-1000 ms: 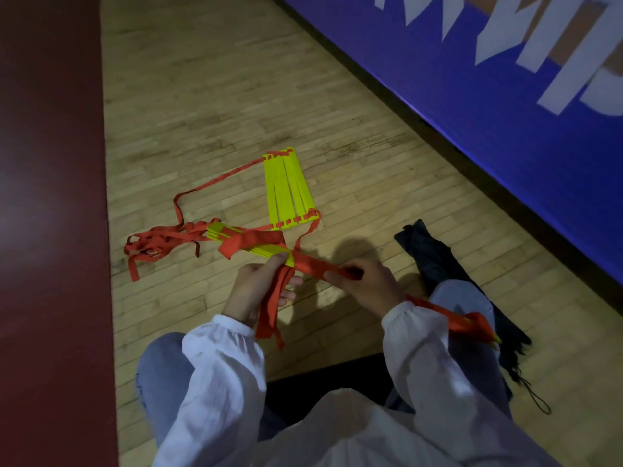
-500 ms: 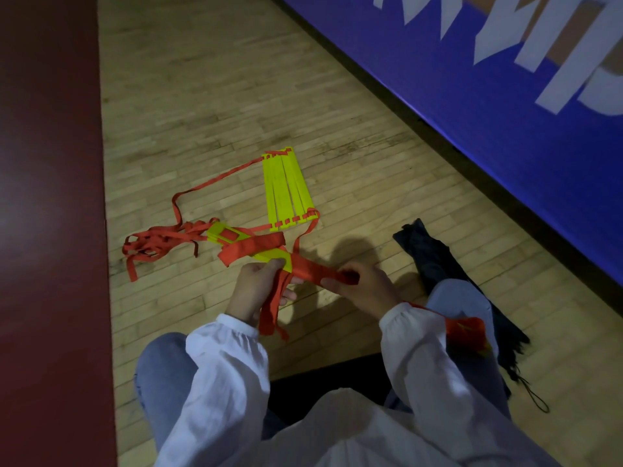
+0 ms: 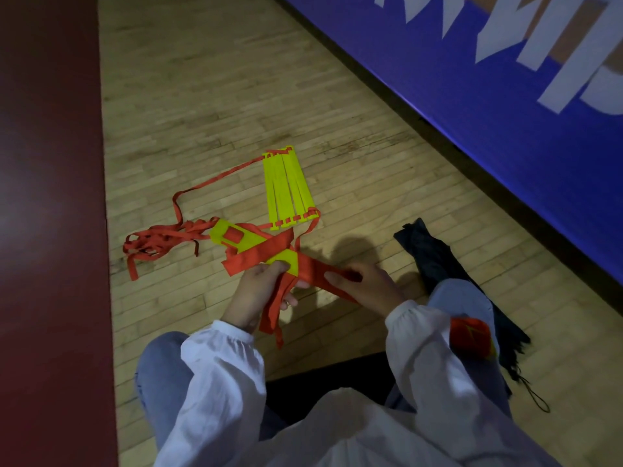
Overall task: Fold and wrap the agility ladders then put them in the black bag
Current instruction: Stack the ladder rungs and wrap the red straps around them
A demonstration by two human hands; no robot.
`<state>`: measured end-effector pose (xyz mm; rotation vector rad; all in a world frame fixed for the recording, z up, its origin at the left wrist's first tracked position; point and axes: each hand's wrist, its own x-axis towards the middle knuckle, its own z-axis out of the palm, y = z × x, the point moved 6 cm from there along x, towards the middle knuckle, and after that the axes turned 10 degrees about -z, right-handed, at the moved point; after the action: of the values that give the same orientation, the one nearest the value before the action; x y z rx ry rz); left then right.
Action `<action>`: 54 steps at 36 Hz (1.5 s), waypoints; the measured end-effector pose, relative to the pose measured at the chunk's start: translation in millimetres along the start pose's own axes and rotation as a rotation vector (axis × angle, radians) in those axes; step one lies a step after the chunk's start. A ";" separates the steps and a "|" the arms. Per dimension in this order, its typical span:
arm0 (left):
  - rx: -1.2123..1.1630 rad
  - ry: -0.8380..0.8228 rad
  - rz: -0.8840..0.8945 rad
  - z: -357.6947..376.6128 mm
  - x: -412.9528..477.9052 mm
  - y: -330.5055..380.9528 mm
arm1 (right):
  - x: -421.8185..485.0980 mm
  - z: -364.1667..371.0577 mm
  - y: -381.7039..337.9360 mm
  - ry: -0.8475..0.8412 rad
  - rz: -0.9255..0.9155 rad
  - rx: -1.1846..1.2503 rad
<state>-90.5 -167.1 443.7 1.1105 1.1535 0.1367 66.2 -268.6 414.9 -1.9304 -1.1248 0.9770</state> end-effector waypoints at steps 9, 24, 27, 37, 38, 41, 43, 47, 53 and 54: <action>-0.081 0.003 -0.056 4.4 1.9 -4.5 | -1.0 -3.3 3.9 0.102 0.017 0.002; -0.071 0.006 -0.180 9.0 -0.5 -4.5 | -4.2 -15.3 1.4 0.319 0.041 -0.122; -0.067 0.037 -0.151 7.6 -2.3 -0.4 | -1.9 -14.9 3.6 0.330 0.043 -0.112; -0.055 0.085 -0.097 7.2 -0.8 3.1 | -1.3 -13.1 3.0 0.323 -0.002 -0.097; -0.058 0.091 -0.092 6.7 -1.3 3.4 | -1.3 -12.8 2.9 0.318 -0.002 -0.103; -0.087 0.112 -0.092 4.8 -0.7 2.6 | -0.4 -12.0 2.4 0.306 0.010 -0.116; -0.106 0.115 -0.106 4.3 0.5 0.6 | 0.8 -11.1 2.2 0.285 0.019 -0.119; -0.091 0.123 -0.118 2.2 1.3 -3.1 | 2.4 -9.2 2.5 0.208 0.045 -0.148; -0.059 0.076 -0.106 0.1 2.4 -4.9 | 1.5 -2.3 -2.8 -0.094 0.070 -0.116; -0.046 0.068 -0.102 -0.4 2.0 -4.9 | 0.3 -2.3 -4.9 -0.128 0.076 -0.122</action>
<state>-92.0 -168.2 438.7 1.0111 1.2592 0.1216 66.4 -266.9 420.1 -2.0449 -1.2161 1.1098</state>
